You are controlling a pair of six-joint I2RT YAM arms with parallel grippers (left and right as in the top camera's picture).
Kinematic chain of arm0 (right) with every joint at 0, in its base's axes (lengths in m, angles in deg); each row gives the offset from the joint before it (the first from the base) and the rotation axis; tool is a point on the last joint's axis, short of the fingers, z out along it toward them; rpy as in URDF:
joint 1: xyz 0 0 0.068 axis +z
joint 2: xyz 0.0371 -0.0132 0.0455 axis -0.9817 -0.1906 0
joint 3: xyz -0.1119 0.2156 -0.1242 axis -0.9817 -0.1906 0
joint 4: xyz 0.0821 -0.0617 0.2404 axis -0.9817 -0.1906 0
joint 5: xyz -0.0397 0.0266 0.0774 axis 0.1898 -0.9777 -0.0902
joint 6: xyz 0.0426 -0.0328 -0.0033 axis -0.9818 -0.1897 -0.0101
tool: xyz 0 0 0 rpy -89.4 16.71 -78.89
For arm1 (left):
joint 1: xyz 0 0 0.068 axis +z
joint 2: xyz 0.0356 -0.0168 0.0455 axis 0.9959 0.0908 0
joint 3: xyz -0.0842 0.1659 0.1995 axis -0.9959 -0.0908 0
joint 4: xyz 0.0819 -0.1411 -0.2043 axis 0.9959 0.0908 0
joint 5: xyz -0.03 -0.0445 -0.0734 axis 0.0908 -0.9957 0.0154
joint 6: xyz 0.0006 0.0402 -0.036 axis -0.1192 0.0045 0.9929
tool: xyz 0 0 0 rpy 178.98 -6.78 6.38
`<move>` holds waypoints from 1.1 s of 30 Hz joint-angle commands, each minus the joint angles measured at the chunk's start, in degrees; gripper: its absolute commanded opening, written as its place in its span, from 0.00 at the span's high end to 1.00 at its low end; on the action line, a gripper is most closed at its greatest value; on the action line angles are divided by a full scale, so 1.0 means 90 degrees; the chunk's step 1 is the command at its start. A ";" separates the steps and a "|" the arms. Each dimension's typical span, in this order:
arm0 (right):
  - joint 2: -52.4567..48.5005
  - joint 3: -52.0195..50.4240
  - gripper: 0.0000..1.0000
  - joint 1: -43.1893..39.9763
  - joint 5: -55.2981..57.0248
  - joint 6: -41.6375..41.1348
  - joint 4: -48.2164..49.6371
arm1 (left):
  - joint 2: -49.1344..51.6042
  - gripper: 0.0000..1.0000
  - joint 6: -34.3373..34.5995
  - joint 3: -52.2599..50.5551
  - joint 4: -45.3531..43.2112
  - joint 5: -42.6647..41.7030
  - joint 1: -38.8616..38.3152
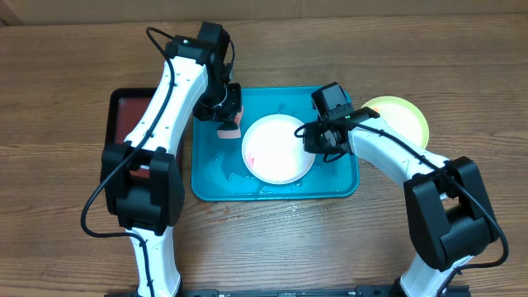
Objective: Clean dirty plates on tray and stack at the side
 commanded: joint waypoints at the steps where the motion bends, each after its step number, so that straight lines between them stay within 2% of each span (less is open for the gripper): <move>1: -0.0192 0.0012 0.82 0.0012 -0.0155 -0.0294 0.0015 | -0.0051 0.96 0.0015 -0.0056 -0.0049 -0.0005 -0.0068; 6: -0.0308 0.0012 0.88 0.0012 -0.0160 -0.0702 -0.0002 | -0.0051 0.96 0.0017 -0.0138 -0.0189 0.0066 -0.0245; 9: -0.0308 0.0012 0.96 0.0019 -0.0155 -0.0772 0.0002 | -0.0051 0.96 0.0017 -0.0143 -0.0236 0.0070 -0.0335; 17: -0.0308 0.0012 0.96 0.0017 -0.0151 -0.0840 0.0002 | -0.0015 0.96 -0.0097 -0.0250 -0.0345 0.0267 -0.0583; 24: -0.0308 0.0012 0.96 0.0017 -0.0151 -0.0840 0.0000 | -0.0012 0.96 -0.0109 -0.0906 -0.0680 0.0282 -0.0731; 33: -0.0308 0.0012 0.96 0.0017 -0.0151 -0.0838 0.0002 | -0.0012 0.96 -0.0202 -0.2200 -0.1989 0.0073 -0.0738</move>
